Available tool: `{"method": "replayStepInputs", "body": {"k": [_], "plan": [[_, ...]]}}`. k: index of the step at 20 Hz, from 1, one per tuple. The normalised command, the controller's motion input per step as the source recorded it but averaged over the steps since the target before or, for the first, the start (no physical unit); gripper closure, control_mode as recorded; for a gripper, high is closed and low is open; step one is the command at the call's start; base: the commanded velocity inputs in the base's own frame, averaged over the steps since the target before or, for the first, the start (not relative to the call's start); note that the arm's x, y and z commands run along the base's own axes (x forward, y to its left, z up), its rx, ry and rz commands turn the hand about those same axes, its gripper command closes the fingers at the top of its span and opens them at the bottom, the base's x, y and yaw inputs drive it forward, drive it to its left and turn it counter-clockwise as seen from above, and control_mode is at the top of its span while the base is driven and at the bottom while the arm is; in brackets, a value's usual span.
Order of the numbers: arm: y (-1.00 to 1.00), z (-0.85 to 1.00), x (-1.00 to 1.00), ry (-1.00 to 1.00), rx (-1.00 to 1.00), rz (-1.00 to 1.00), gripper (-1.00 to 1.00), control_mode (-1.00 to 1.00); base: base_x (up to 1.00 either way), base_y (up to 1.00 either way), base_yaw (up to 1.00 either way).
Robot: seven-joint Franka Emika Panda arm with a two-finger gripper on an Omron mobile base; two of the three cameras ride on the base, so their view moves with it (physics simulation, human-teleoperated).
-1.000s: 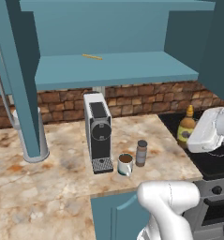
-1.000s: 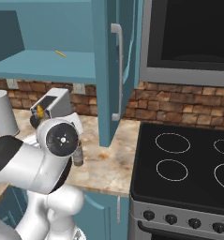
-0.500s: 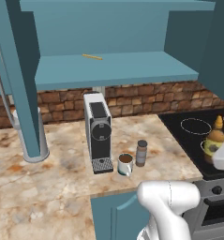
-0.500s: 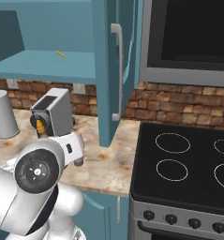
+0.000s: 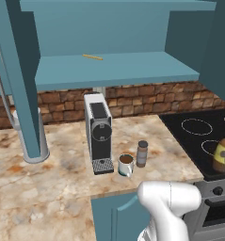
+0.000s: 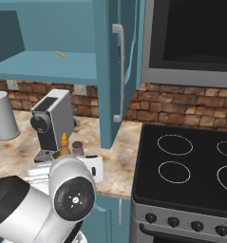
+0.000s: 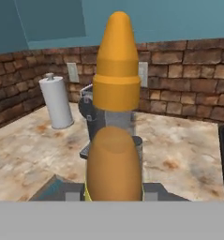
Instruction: Pick the cinnamon and honey bottle from the cabinet and place them next to the mug.
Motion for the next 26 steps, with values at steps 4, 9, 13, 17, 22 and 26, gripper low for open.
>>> {"method": "replayStepInputs", "body": {"k": [4,9,13,17,22,26], "plan": [[0.09,-0.84,0.0,-0.24,0.3,0.0,1.0,-1.0,0.0,0.0,0.0],[0.32,-0.59,0.03,-0.21,0.23,0.0,1.0,-1.0,0.0,0.0,0.0],[0.45,-0.05,0.35,-0.14,0.03,0.0,1.0,-1.0,0.0,0.0,0.0],[0.48,-0.03,0.66,-0.07,0.0,-0.03,1.0,-1.0,0.0,0.0,0.0],[0.27,-0.3,0.4,-0.01,0.0,-0.09,1.0,-1.0,0.0,0.0,0.0],[0.26,-0.52,0.2,-0.04,0.0,-0.11,1.0,-1.0,0.0,0.0,0.0]]}}
